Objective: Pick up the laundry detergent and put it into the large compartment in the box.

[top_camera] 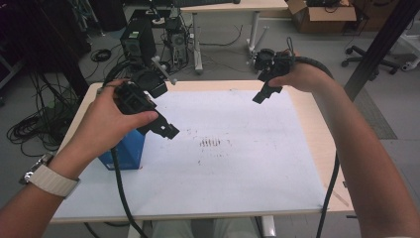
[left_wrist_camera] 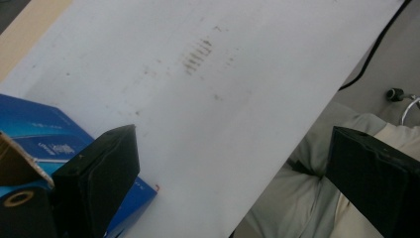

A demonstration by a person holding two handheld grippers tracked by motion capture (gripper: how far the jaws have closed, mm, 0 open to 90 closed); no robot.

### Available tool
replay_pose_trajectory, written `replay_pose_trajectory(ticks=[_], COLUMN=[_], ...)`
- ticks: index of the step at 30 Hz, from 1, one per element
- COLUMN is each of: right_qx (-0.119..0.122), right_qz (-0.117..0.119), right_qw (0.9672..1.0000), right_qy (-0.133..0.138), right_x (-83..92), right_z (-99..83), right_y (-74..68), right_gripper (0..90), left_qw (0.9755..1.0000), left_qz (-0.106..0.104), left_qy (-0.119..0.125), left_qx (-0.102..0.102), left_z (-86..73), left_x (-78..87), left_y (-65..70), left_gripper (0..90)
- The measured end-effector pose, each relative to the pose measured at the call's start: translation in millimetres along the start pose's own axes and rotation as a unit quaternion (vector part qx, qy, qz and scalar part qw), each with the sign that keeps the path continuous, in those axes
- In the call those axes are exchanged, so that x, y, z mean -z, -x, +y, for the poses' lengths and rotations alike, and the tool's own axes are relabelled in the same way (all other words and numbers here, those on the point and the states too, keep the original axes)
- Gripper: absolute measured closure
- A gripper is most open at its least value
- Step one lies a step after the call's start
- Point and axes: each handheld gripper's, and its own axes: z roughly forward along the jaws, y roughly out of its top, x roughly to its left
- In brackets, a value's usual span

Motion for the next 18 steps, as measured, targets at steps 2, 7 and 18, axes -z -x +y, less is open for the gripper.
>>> replay_pose_trajectory(ticks=[2, 7, 18], right_qx=[0.000, 0.004, 0.005], right_qz=[0.000, 0.002, 0.003], right_qw=[1.0000, 1.0000, 1.0000], right_qy=[0.001, -0.001, 0.000], right_x=[-0.1, -2.8, -4.5], right_z=[0.6, 1.6, 5.5], right_y=[-0.4, 0.9, -1.1], right_gripper=[11.3, 11.3, 11.2], left_qw=[0.9999, 0.9995, 0.9990], left_qz=[-0.002, -0.014, -0.025], left_qy=[-0.003, -0.002, -0.001], left_qx=[-0.010, -0.029, -0.038], left_z=[1.5, 4.2, 2.4], left_x=[-1.5, -6.5, -8.5], left_y=[4.3, 11.1, 13.0], left_gripper=[5.8, 4.5, 4.4])
